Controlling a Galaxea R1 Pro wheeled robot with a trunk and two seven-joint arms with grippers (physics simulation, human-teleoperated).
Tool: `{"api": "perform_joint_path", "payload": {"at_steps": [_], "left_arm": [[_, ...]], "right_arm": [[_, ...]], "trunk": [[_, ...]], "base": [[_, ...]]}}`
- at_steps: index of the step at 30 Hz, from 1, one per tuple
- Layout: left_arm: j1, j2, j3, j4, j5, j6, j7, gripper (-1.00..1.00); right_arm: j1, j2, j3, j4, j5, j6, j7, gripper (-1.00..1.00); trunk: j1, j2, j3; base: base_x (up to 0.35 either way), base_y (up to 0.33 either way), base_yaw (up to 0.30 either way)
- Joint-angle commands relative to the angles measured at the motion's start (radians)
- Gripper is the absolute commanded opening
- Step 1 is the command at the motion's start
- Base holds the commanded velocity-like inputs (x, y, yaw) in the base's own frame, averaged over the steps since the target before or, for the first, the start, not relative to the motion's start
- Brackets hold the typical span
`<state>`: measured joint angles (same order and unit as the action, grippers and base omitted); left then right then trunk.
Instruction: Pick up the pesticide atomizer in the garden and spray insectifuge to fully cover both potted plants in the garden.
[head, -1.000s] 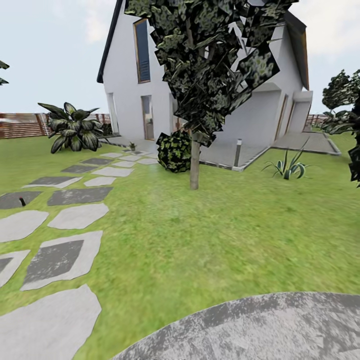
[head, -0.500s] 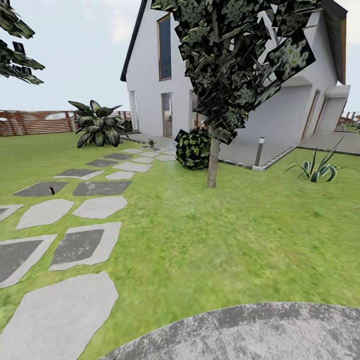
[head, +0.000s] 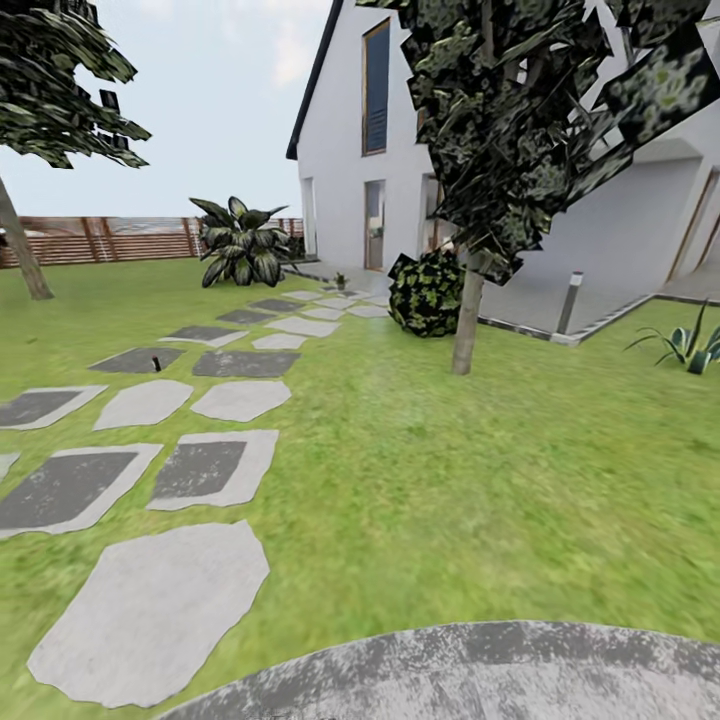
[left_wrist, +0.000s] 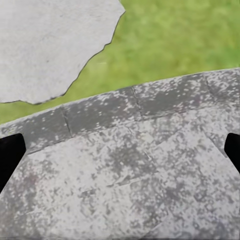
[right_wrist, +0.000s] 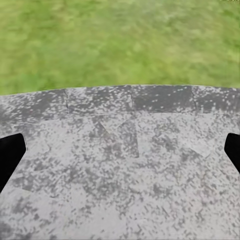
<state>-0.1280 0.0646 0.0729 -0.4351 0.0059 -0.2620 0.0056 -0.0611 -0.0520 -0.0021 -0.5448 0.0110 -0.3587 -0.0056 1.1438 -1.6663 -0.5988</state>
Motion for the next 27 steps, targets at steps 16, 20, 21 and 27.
{"api": "perform_joint_path", "payload": {"at_steps": [16, 20, 21, 27], "left_arm": [[-0.001, -0.002, 0.002, 0.002, 0.000, -0.004, 0.001, 1.00], [-0.001, -0.002, 0.002, 0.003, 0.000, -0.004, 0.001, 1.00], [-0.001, -0.002, 0.002, 0.004, 0.000, -0.004, 0.001, 1.00], [-0.002, -0.002, 0.001, 0.026, 0.001, -0.006, 0.001, 1.00]], "right_arm": [[0.000, 0.000, 0.001, 0.000, 0.001, -0.002, -0.001, 1.00], [0.000, 0.000, 0.001, 0.000, 0.001, -0.002, 0.000, 1.00], [0.000, 0.000, 0.002, 0.000, 0.001, -0.002, 0.001, 1.00], [0.000, 0.000, 0.004, 0.000, 0.001, -0.002, 0.001, 1.00]], "trunk": [[0.061, -0.113, -0.065], [0.077, -0.141, -0.081], [0.080, -0.148, -0.085], [0.103, -0.190, -0.110]], "base": [[0.000, 0.000, 0.260], [0.000, 0.000, 0.257], [0.000, 0.000, 0.253], [0.000, 0.000, 0.250]]}}
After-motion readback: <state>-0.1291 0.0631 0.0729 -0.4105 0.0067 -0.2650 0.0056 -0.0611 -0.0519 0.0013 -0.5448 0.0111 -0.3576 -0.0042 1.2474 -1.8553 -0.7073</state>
